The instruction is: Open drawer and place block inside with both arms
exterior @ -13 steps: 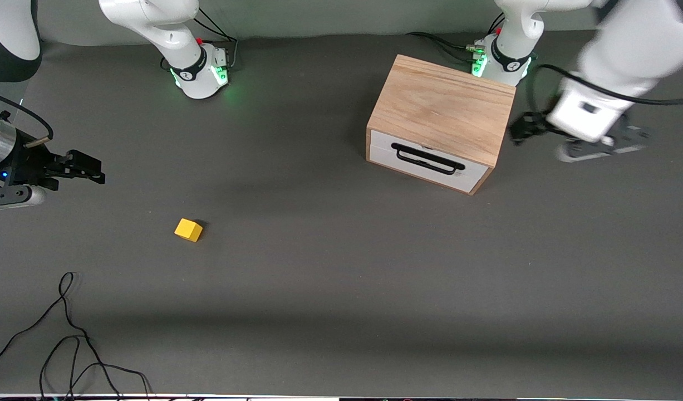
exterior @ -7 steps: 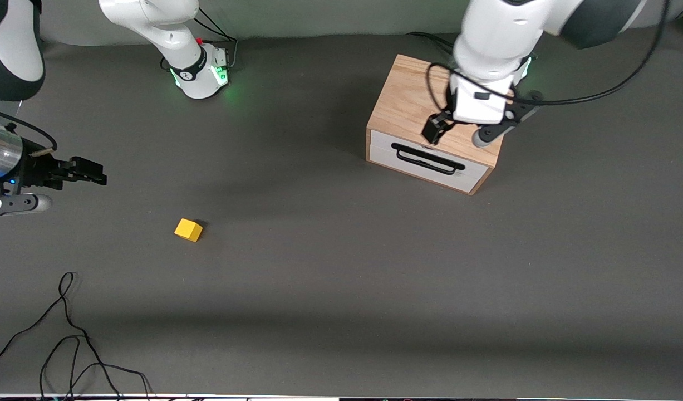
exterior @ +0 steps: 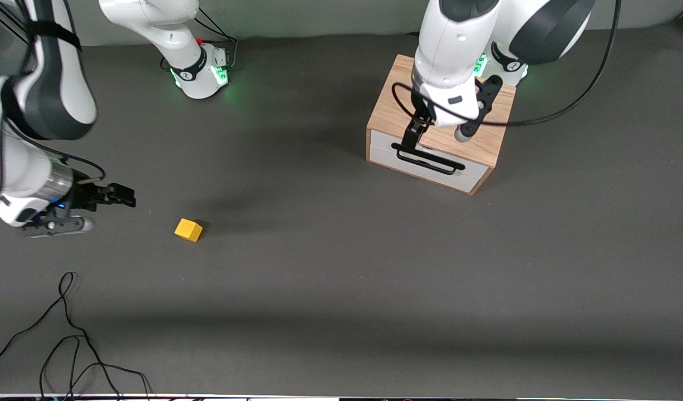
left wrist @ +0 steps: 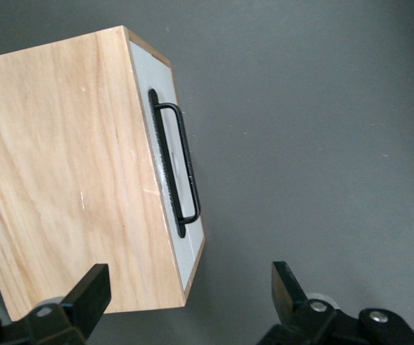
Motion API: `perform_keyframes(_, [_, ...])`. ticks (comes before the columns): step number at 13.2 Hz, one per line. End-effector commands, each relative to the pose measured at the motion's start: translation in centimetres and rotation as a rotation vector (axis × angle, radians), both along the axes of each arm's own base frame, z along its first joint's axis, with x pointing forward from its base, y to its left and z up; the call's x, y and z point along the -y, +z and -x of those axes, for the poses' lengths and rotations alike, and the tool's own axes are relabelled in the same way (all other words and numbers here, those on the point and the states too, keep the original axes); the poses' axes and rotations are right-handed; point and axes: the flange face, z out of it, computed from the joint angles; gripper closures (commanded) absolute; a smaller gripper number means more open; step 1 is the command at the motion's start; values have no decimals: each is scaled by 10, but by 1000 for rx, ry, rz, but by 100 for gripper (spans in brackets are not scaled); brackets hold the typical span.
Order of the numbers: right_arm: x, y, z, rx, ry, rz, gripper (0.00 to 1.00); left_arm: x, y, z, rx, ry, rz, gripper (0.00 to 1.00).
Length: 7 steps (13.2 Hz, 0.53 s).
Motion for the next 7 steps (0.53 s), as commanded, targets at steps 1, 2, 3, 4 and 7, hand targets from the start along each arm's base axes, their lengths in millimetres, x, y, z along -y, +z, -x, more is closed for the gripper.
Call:
perform_keyframes(1, [-3,-33,12,41,-3,-13,0,0,-38,-12,-70,25,-36,0])
perform_keyframes(2, [-3,-47,12,40,-4,-12,0,-1,-49,-15,-83,27,-41,0])
perform_keyframes(3, [-3,-59,11,34,-19,-9,0,-3,-63,-17,-99,29,-46,0])
perform_keyframes(4, [-3,-71,9,29,-25,-8,1,-5,-75,-20,-99,32,-50,0])
perform_keyframes(7, [-3,-104,3,43,-28,-5,0,-8,-115,-18,-100,29,-66,0])
